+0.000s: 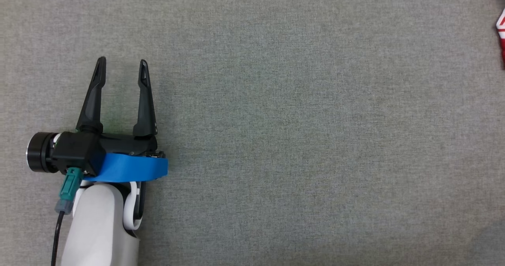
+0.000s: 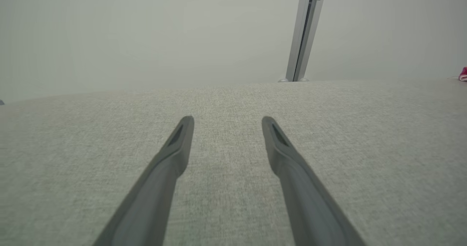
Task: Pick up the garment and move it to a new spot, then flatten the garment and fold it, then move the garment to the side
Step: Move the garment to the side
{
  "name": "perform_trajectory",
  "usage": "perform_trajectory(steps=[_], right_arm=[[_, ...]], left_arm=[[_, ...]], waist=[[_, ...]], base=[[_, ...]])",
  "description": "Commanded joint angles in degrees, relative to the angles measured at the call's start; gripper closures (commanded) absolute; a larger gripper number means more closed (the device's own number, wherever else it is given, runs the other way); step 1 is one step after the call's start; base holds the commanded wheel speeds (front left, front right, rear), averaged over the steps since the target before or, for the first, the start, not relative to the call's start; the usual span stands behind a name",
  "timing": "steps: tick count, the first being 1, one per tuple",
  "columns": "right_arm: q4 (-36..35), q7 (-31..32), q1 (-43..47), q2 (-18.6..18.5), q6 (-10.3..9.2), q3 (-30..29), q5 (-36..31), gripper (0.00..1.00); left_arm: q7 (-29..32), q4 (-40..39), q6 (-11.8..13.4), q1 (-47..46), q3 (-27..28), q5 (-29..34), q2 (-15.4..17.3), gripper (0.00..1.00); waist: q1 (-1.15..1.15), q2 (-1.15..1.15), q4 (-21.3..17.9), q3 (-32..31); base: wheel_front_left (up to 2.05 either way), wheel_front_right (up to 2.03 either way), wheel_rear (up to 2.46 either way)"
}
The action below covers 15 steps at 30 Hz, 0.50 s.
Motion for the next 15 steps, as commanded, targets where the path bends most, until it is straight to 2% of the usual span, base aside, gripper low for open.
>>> perform_trajectory(steps=[1,8,15], right_arm=[[0.0,-0.1,-0.4,0.5,-0.01,-0.5,-0.5,0.0],[-2.4,-3.5,2.5,4.4,-0.01,-2.0,-3.0,0.0],[-7.0,-8.8,7.0,11.5,-0.01,1.2,-3.6,0.0]], left_arm=[[-0.3,0.1,0.0,-0.6,0.1,-0.4,0.1,0.0],[-0.3,0.9,0.6,1.8,1.3,-0.7,0.0,0.0],[-0.3,1.4,0.9,5.6,2.8,-0.7,0.0,0.0]], waist=[[0.0,0.0,0.0,-0.4],[0.0,0.0,-0.3,-5.2],[0.0,0.0,-0.7,-11.4]], base=[[0.0,0.0,0.0],[0.0,0.0,0.0],[0.0,0.0,0.0]])
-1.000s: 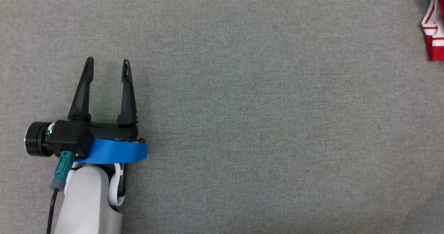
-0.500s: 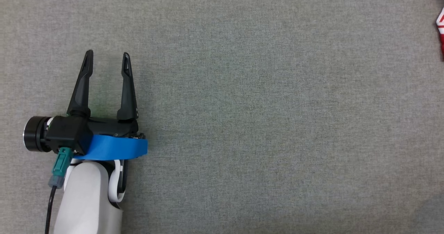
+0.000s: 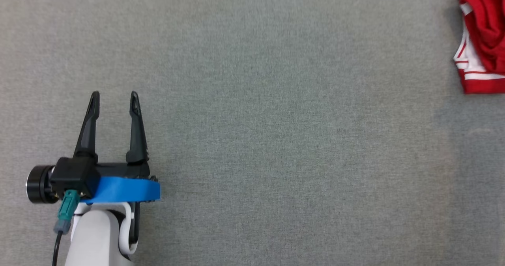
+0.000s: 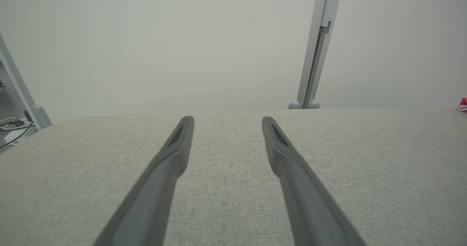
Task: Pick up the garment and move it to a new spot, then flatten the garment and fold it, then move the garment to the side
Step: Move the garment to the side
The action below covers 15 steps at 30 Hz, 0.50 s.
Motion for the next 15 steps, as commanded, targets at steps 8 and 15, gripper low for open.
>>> perform_trajectory(steps=[8,15], right_arm=[[-4.9,-4.3,8.4,8.9,-0.01,5.3,2.1,0.0],[-8.3,-5.8,19.2,15.5,-0.01,4.9,4.2,0.0]], left_arm=[[-0.2,0.7,0.4,5.2,1.6,0.0,0.3,0.0],[-0.3,1.4,0.4,9.1,2.1,-0.1,0.3,0.0]], waist=[[0.0,0.0,0.2,-8.0],[0.0,0.0,2.1,-13.6]], base=[[0.0,0.0,0.0],[0.0,0.0,0.0]])
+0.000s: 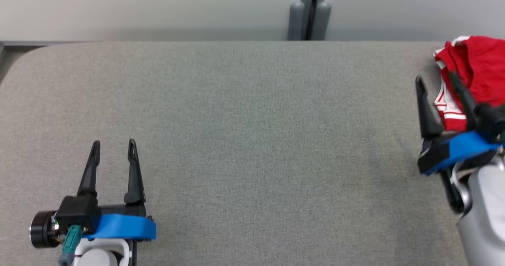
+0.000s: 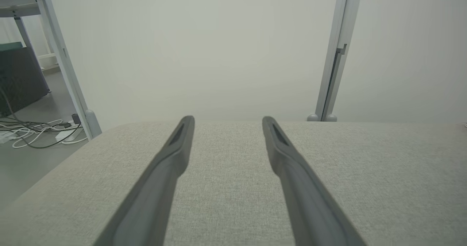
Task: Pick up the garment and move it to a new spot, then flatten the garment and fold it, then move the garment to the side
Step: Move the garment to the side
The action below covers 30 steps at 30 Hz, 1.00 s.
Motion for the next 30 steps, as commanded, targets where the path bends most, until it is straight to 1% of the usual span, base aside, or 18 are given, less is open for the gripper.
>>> perform_trajectory(steps=[1,6,10,18,24,30], right_arm=[[-0.6,-0.4,2.5,0.7,-0.01,-0.1,0.5,0.0],[-3.3,-0.8,9.1,4.0,0.0,-1.4,1.2,0.0],[-6.3,-0.3,13.7,6.3,0.0,-2.6,0.3,0.0],[-14.9,2.1,21.1,10.4,0.0,-5.0,-2.0,0.0],[-20.1,4.8,24.7,12.1,0.0,-6.1,-3.1,0.0],[-22.1,6.7,26.6,12.7,0.0,-6.6,-3.6,0.0]], left_arm=[[-0.3,0.2,0.0,0.8,0.4,-0.1,0.2,0.0],[-0.3,0.4,0.2,3.0,0.6,0.3,0.3,0.0],[-0.3,0.0,0.5,4.0,0.4,0.5,0.3,0.0],[-0.3,0.4,0.2,4.9,0.4,0.1,0.8,0.0],[-0.3,0.3,0.4,5.5,0.0,0.1,0.9,0.0],[-0.3,0.7,0.4,6.1,-0.7,0.0,1.0,0.0]], waist=[[0.02,0.0,-0.3,-1.1],[0.02,0.0,-0.5,-3.8],[0.02,0.0,-0.9,-5.1],[0.02,0.0,-1.7,-6.3],[0.02,0.0,-1.8,-7.2],[0.02,0.0,-1.9,-7.9]], base=[[0.0,0.0,0.0],[0.0,0.0,0.0],[0.0,0.0,0.0],[0.0,0.0,0.0],[0.0,0.0,0.0],[0.0,0.0,0.0]])
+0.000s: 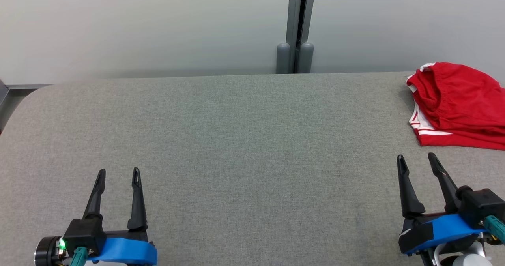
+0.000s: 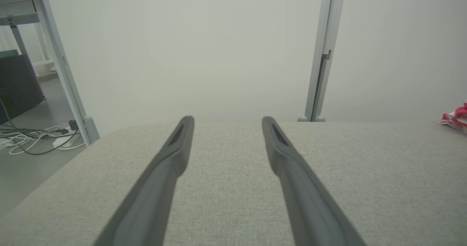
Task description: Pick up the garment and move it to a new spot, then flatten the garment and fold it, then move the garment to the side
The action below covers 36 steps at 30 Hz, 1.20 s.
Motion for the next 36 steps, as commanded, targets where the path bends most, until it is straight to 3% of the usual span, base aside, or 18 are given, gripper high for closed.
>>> perform_trajectory(steps=[1,20,21,27,36], right_arm=[[-0.6,0.3,1.0,0.3,0.01,-0.2,-0.4,0.0],[-1.3,0.4,1.1,0.4,0.01,-1.1,1.3,0.0],[-1.2,0.6,0.8,0.3,0.0,-1.0,0.8,1.0],[2.2,0.7,1.2,0.7,0.0,-0.9,0.9,1.0],[3.1,2.5,0.5,0.7,0.0,-1.2,11.3,1.0]], left_arm=[[-0.1,0.1,0.2,0.4,-0.3,0.0,0.5,0.0],[0.2,0.2,0.7,0.0,-0.7,-1.4,1.1,0.0],[0.3,0.2,0.5,0.3,-0.8,-1.2,0.9,1.0],[0.4,3.4,0.5,1.6,-1.1,-1.3,0.3,1.0],[3.2,3.6,0.0,0.4,0.0,-11.9,0.1,1.0]], waist=[[0.0,0.0,0.0,-0.1],[0.0,0.0,-0.1,0.4],[0.0,0.0,-0.1,0.4],[0.0,0.0,-0.1,0.4],[0.0,0.0,-0.2,0.2]], base=[[0.0,0.0,0.0],[0.0,0.0,0.0],[0.0,0.0,0.0],[0.0,0.0,0.0],[0.0,0.0,0.0]])
